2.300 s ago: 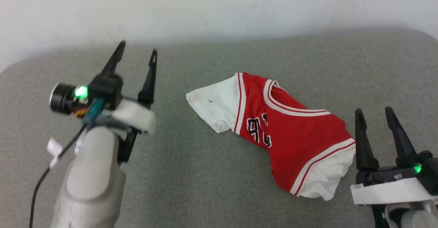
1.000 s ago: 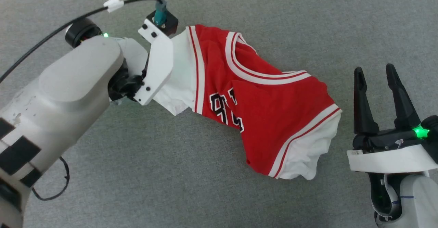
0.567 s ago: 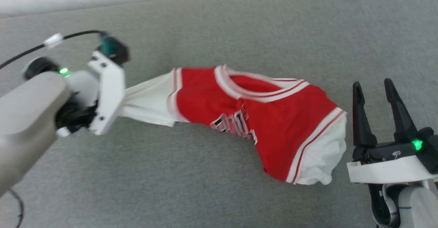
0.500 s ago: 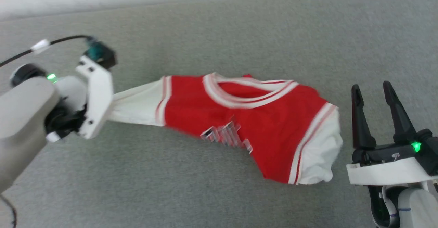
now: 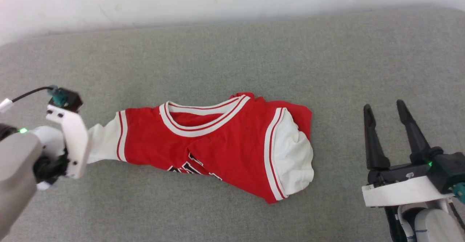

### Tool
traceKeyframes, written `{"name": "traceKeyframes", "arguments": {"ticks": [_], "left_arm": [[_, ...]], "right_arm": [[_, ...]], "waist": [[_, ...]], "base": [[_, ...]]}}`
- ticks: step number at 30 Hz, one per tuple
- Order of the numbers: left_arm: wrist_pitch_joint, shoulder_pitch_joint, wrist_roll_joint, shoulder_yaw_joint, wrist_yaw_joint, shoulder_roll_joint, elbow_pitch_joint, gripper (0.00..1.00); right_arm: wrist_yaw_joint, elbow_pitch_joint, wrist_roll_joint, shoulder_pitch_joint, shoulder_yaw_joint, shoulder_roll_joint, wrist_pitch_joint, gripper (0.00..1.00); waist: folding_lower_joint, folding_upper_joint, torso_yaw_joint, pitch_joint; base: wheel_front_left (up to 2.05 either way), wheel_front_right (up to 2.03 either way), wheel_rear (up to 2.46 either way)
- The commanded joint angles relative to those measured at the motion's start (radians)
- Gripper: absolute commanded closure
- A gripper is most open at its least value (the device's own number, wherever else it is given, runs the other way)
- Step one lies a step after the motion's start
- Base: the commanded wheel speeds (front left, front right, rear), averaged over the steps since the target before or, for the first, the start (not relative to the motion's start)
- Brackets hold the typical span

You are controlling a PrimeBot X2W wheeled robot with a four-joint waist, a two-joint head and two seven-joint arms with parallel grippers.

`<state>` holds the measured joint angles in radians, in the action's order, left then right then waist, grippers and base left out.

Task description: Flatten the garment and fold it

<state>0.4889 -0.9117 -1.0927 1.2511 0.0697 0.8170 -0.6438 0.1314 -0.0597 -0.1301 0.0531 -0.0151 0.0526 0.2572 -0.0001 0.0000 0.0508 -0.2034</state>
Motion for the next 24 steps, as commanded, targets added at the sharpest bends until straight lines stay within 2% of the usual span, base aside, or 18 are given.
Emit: {"name": "traceKeyframes", "arguments": {"ticks": [1,3,5,9,10,13,18,21,24], "left_arm": [[-0.082,0.018,0.004,-0.024,-0.004,-0.022,-0.006,0.00],[-0.219,0.032,0.013,-0.056,-0.016,-0.036,-0.003,0.00],[-0.382,0.047,0.033,-0.096,-0.055,-0.042,0.006,0.00],[-0.699,0.101,0.066,-0.184,-0.186,-0.049,0.052,0.00],[-0.699,0.101,0.066,-0.184,-0.186,-0.049,0.052,0.00],[-0.748,0.160,0.106,-0.281,-0.296,-0.059,0.145,0.00],[-0.750,0.373,0.323,-0.613,-0.464,-0.108,0.448,0.00],[-0.750,0.538,0.444,-0.795,-0.507,-0.174,0.593,0.00],[-0.750,0.677,0.561,-0.936,-0.500,-0.255,0.704,0.00]], "right_arm": [[-0.001,0.003,0.021,-0.008,0.008,-0.002,0.005,0.00],[-0.001,0.000,0.044,-0.003,0.009,-0.002,0.005,0.00],[-0.001,-0.006,0.078,0.007,0.014,-0.002,0.005,0.00],[-0.001,-0.027,0.123,0.047,0.028,0.037,0.005,0.00],[-0.001,-0.027,0.123,0.047,0.028,0.037,0.005,0.00],[-0.001,-0.038,0.128,0.086,0.048,0.095,0.005,0.00],[-0.001,0.003,0.104,0.163,0.142,0.234,0.005,0.00],[-0.001,0.060,0.053,0.221,0.243,0.330,0.005,0.00],[-0.001,0.109,-0.029,0.295,0.370,0.421,-0.042,0.00]], "waist": [[0.0001,0.0000,-0.003,0.034],[0.0001,0.0000,-0.004,0.056],[0.0001,0.0000,-0.005,0.076],[0.0001,0.0000,-0.011,0.100],[0.0001,0.0000,-0.011,0.100],[0.0001,0.0000,-0.021,0.106],[0.0001,0.0000,-0.035,0.094],[0.0001,0.0000,-0.036,0.089],[0.0001,0.0000,-0.040,0.082]], "base": [[0.00,0.00,0.00],[0.00,0.00,0.00],[0.00,0.00,0.00],[0.00,0.00,0.00],[0.00,0.00,0.00],[0.00,0.00,0.00],[0.00,0.00,0.00],[0.00,0.00,0.00],[0.00,0.00,0.00]]}}
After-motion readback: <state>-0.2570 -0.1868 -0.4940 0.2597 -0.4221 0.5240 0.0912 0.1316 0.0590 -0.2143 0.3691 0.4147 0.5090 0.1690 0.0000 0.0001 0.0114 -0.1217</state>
